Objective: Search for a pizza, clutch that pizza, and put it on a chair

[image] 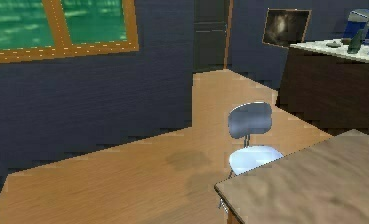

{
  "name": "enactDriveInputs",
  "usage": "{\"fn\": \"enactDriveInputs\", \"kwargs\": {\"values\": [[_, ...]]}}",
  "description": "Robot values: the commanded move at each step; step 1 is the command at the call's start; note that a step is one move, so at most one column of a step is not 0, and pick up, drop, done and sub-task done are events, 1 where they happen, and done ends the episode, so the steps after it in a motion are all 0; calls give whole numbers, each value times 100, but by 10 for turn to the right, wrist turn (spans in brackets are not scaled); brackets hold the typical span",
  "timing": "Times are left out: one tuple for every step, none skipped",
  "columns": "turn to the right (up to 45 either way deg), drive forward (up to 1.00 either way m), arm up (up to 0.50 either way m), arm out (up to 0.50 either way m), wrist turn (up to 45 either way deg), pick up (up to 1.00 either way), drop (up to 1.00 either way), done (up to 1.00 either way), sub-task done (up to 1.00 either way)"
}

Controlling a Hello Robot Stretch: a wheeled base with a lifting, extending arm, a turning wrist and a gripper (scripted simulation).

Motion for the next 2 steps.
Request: {"fn": "enactDriveInputs", "kwargs": {"values": [[0,0,0,0,150,0,0,0,0],[0,0,-30,0,0,0,0,0,0]]}}
